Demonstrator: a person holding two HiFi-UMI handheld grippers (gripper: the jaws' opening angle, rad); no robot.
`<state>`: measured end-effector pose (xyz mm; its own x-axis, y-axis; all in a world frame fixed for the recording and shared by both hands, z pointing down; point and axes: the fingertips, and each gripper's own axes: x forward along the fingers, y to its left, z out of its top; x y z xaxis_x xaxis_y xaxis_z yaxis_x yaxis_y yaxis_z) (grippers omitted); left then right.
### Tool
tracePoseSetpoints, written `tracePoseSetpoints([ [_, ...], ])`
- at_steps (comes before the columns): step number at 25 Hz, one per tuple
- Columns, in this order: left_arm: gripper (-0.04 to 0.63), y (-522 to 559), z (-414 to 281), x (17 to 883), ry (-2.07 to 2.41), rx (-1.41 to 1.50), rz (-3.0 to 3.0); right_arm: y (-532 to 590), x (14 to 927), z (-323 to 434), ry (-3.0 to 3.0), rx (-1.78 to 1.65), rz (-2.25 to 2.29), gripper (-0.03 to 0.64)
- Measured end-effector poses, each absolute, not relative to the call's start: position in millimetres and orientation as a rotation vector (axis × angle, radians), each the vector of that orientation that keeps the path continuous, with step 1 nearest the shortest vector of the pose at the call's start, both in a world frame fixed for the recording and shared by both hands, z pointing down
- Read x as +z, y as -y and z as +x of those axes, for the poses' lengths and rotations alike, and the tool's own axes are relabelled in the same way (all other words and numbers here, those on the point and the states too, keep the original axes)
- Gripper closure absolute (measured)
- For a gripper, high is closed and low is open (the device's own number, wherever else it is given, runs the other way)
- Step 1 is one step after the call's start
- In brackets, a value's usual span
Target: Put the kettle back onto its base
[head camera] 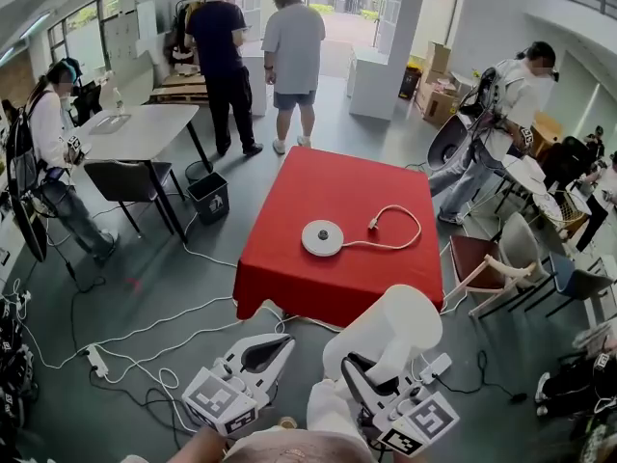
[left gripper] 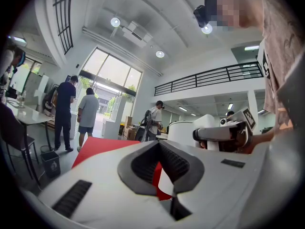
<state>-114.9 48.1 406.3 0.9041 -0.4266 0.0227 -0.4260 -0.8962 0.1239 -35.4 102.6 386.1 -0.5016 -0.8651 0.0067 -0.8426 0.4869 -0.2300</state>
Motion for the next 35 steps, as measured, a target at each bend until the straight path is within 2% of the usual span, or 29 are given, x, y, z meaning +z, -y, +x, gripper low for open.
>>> tracePoseSetpoints([
  [35, 0.611, 144.7, 29.3, 381.1, 0.791, -0.013, 2.936, 100.5, 367.0, 104.7, -2.727, -0.300, -1.347, 0.563],
])
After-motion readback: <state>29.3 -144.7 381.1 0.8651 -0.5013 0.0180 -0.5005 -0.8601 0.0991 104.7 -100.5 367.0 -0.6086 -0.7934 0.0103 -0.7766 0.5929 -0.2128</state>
